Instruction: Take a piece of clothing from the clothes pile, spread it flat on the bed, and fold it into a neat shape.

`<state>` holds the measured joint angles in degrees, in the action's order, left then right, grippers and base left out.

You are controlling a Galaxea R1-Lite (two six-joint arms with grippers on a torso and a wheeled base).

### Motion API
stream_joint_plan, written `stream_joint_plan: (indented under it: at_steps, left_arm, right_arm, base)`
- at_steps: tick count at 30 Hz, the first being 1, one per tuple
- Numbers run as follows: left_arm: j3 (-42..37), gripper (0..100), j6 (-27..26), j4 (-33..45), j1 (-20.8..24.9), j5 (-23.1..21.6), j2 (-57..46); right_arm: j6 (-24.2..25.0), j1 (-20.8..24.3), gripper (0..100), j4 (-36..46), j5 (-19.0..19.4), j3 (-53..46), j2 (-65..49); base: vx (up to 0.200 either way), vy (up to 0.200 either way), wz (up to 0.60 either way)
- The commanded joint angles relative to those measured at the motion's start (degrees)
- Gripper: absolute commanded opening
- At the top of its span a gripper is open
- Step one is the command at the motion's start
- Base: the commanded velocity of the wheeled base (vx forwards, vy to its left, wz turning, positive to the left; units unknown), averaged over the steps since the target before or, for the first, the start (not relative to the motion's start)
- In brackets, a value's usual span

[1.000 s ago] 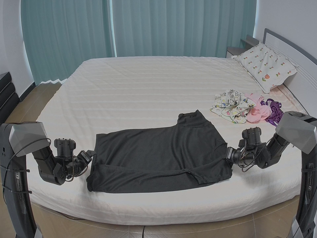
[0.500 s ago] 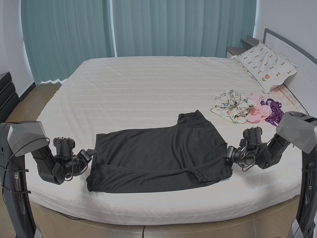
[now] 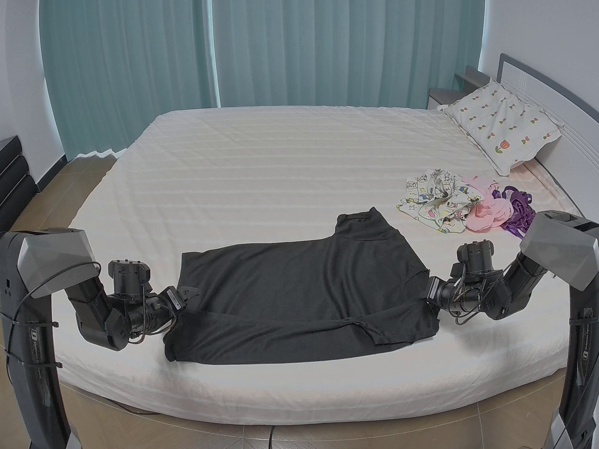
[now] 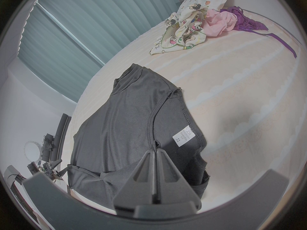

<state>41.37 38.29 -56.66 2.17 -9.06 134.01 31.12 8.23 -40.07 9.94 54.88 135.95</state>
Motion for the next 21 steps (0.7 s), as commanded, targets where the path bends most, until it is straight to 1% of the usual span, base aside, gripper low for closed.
stream_joint_plan:
  at_steps: [1, 4, 5, 9, 11, 14, 18, 21]
  left_arm:
    - [1.34, 100, -0.41, 0.06, 0.99, 1.06, 2.22]
    - [2.22, 100, -0.41, 0.15, 1.52, 2.29, 2.92]
    - [2.22, 0, -0.41, 0.15, 1.52, 2.29, 2.92]
    - [2.75, 0, -1.64, 0.24, 2.31, 2.82, 3.71]
    - [3.10, 0, -3.22, 0.06, 2.31, 5.72, 4.42]
    - [3.10, 0, -3.57, -0.12, 2.31, 11.34, 4.86]
    - [2.57, 0, -3.31, -0.12, 2.31, 12.84, 4.68]
    - [1.87, 0, -1.90, -0.12, 2.14, 15.39, 4.06]
  right_arm:
    - [-0.01, 0.38, 0, -0.01, 0.00, -0.13, -0.07]
    - [-0.01, 0.56, 0, -0.01, 0.00, -0.04, -0.16]
    - [-0.01, 0.56, 0, -0.01, 0.00, -0.04, -0.16]
    - [-0.01, 0.82, 0, -0.01, 0.00, -0.13, -0.16]
    - [-0.01, 0.82, 0, -0.01, -0.18, -0.21, -0.07]
    - [-0.01, 0.82, 0, -0.10, -0.88, -0.30, 0.02]
    - [-0.01, 0.82, 0, -0.10, -0.88, -0.30, -0.07]
    - [-0.01, 0.82, 0, -0.10, -0.97, -0.30, -0.25]
  base:
    - [0.000, 0.000, 0.00]
    - [0.000, 0.000, 0.00]
    - [0.000, 0.000, 0.00]
    - [0.000, 0.000, 0.00]
    - [0.000, 0.000, 0.00]
    - [0.000, 0.000, 0.00]
    - [0.000, 0.000, 0.00]
    - [0.000, 0.000, 0.00]
